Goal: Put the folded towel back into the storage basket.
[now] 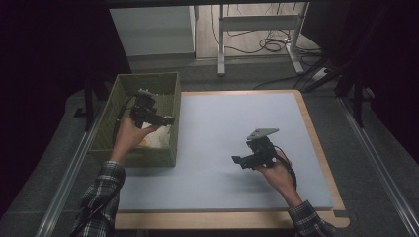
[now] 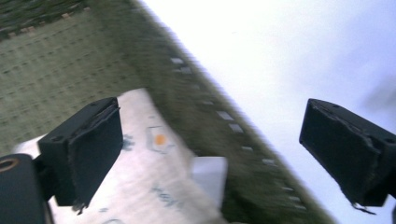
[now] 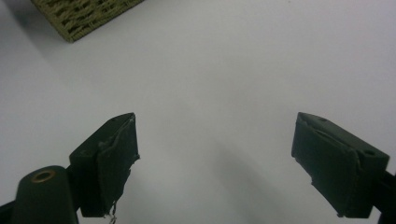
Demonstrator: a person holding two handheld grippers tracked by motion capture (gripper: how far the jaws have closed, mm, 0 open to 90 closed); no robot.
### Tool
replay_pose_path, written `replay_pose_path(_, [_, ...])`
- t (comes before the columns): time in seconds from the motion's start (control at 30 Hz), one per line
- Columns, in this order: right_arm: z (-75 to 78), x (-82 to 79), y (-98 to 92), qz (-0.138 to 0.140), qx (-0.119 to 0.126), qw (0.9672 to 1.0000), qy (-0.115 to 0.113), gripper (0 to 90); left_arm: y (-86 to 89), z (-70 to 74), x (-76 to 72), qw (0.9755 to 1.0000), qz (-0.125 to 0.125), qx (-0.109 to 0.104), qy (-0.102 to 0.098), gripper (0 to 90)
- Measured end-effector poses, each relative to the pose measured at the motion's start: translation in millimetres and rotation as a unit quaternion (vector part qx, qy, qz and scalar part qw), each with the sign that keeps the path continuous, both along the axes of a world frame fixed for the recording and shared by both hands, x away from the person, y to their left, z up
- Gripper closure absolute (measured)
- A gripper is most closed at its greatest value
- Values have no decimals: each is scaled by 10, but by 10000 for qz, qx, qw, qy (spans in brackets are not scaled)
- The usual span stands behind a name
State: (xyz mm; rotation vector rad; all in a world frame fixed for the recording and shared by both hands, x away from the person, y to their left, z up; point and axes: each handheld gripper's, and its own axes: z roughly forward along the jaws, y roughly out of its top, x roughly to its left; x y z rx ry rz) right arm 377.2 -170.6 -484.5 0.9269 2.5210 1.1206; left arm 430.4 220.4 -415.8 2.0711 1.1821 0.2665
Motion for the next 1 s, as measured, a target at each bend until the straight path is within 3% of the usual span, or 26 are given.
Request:
replay_pose_path(0.13, [-23,-90,-112,-55,-1,10000,-33,136,-163,-10,-184,9994,-199,-209,-171,45])
replay_pose_path(0.3, [-30,-212,-265,-145,64,9998,-98,131,-352,-47,-417,9980,-338,-295,-440,36])
replay_pose_path(0.63, [-119,-417,-516,-242,84,9996,-102,118,-872,-224,-916,9915,-890,-379,-875,33])
replay_pose_path(0.77, [-172,-461,-570,-254,82,9996,-68,113,-1031,-337,-1042,9888,-1131,-401,-886,27])
replay_pose_path(0.87, [-268,-496,-639,-292,35,9996,-4,105,-1194,-551,-1157,9872,-1300,-377,-839,26])
replay_pose_path(0.93, [-313,-502,-664,-289,-23,9996,18,98,-1228,-623,-1180,9875,-1317,-347,-796,23])
replay_pose_path(1.0, [-344,-506,-680,-283,-71,9996,24,92,-1296,-819,-1226,9881,-1330,-283,-715,23])
